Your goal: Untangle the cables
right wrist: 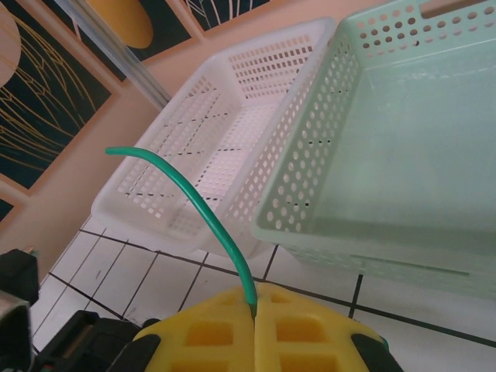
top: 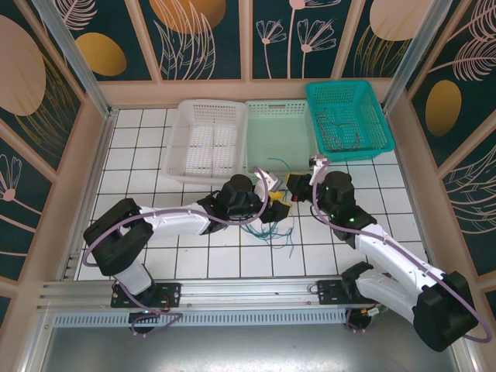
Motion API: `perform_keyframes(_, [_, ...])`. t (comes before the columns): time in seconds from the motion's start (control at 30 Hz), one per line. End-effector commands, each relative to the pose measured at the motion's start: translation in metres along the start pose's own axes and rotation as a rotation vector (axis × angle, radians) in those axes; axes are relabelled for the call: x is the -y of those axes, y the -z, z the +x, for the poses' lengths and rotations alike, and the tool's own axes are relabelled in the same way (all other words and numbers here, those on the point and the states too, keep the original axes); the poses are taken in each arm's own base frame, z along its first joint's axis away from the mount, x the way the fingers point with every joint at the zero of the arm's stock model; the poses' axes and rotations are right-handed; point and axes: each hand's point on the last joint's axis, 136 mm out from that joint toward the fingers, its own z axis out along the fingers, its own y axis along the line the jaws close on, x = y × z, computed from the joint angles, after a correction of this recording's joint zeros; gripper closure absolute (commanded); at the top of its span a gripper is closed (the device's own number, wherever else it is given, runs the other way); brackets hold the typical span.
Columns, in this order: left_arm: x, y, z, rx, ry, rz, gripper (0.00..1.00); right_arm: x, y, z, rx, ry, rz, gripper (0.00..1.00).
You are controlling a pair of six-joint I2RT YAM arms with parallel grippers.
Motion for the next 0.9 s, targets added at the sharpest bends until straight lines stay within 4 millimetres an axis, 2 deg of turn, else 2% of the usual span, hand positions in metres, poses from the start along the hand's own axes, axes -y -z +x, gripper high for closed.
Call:
perform_keyframes(0.0, [0.009,-0.007,-0.014,0.035,-0.005,0.038,0.49,-0.024,0.001,-0.023,0.068,-0.015,-0.096,1.0])
perform_keyframes(0.17, [0.001,-0.008,-0.011,0.027,-0.003,0.0,0.67,-0.025,0.002,-0.021,0.06,-0.02,-0.1,1.0])
perform_keyframes(0.33, [-0.006,-0.005,-0.008,0.022,-0.001,-0.045,0.92,-0.02,0.002,-0.019,0.049,-0.024,-0.068,0.99])
perform_keyframes(0.43, [-0.01,0.0,-0.012,0.042,-0.001,-0.082,0.99,-0.005,0.003,-0.018,0.037,-0.029,0.023,0.8])
perform_keyframes(0.5, [-0.013,0.004,-0.015,0.061,0.002,-0.107,1.0,0.005,0.006,-0.014,0.033,-0.031,0.08,0.69])
perform_keyframes(0.63, [-0.015,0.009,-0.02,0.087,0.011,-0.13,1.0,0.022,0.016,-0.003,0.032,-0.056,0.154,0.61])
perform_keyframes(0.73, [-0.017,0.009,-0.021,0.091,0.031,-0.137,1.0,0.024,0.02,0.007,0.032,-0.078,0.138,0.51])
perform_keyframes(0.87, [-0.019,0.011,-0.025,0.11,0.061,-0.151,1.0,0.019,0.027,0.021,0.037,-0.033,0.07,0.5])
